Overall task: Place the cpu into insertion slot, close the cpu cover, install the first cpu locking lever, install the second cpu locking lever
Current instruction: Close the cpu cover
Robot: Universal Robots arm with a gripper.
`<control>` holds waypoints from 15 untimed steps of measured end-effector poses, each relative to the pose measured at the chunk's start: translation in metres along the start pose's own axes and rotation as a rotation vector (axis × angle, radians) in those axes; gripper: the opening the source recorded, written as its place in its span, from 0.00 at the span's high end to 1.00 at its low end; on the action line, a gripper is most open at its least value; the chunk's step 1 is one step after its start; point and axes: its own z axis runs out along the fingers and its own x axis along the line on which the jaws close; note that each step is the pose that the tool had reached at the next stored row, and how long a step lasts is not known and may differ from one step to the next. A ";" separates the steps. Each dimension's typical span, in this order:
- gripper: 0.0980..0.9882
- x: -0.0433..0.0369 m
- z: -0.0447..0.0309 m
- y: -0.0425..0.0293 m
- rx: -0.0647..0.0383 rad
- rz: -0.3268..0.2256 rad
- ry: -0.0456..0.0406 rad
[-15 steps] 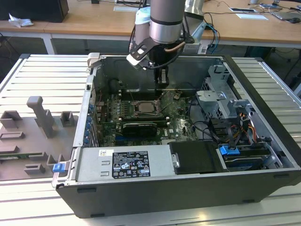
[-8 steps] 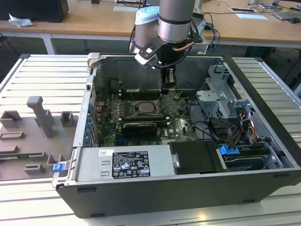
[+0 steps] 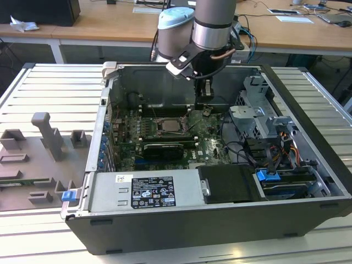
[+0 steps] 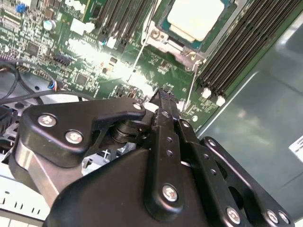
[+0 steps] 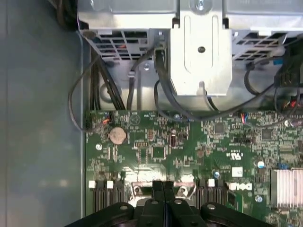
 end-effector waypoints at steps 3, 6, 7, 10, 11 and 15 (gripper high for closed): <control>0.99 0.0000 0.0001 0.0025 0.000 0.000 -0.0002; 0.99 0.0000 0.0003 0.0039 0.000 0.000 -0.0003; 0.99 0.0000 0.0003 0.0043 0.000 0.000 -0.0002; 0.99 0.0000 0.0007 0.0075 0.000 0.000 -0.0007; 0.99 0.0000 0.0009 0.0086 0.000 0.000 -0.0008; 0.99 0.0001 0.0043 0.0173 0.000 0.000 -0.0008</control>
